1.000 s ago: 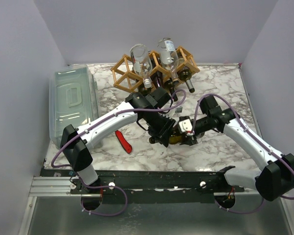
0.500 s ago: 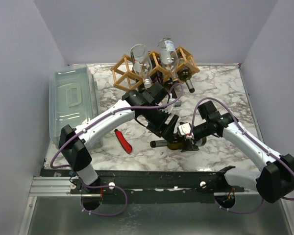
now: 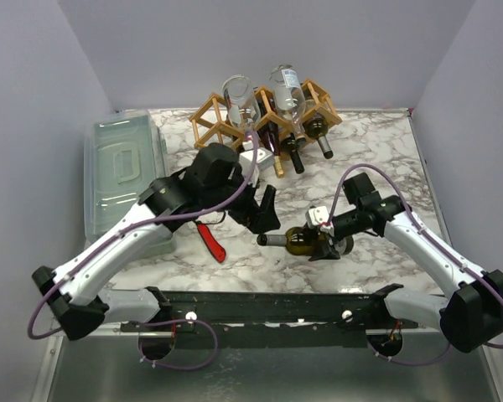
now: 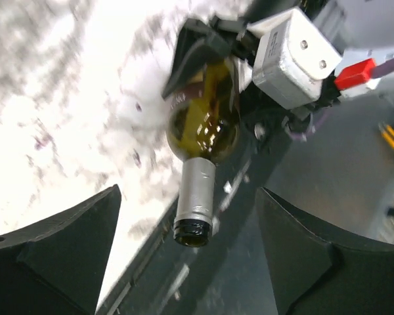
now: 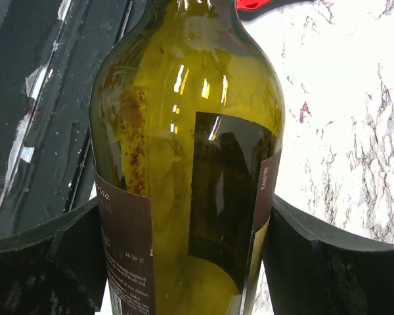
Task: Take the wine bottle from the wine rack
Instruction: Place the wine bottle at the center of the board.
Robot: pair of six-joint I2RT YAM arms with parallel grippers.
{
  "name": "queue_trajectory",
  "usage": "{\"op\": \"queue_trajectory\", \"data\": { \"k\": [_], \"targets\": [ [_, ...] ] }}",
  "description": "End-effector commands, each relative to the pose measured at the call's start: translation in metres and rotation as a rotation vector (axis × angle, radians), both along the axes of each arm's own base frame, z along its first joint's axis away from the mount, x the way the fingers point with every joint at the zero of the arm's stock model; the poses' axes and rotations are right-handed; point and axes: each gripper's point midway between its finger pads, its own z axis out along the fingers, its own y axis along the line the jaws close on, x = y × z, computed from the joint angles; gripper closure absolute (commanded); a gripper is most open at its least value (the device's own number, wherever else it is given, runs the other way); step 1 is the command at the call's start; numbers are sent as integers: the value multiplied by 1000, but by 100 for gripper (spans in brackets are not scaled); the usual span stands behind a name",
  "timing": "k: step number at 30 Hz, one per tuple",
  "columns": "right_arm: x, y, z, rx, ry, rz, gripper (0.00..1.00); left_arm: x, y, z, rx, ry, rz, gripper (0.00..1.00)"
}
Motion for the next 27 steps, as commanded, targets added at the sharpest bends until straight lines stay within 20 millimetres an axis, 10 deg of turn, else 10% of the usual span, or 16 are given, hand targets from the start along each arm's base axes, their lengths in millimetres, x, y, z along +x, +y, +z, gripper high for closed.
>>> {"op": "queue_trajectory", "data": {
  "k": [1,10,27],
  "targets": [
    [-5,6,27,117,39,-2,87,34,14,43,-181,-254,212,9],
    [8,-7,66,277,192,-125,87,19,45,74,-769,-431,373,1],
    [13,-7,87,425,376,-156,87,2,-12,85,-1055,-495,220,1]
  ]
}}
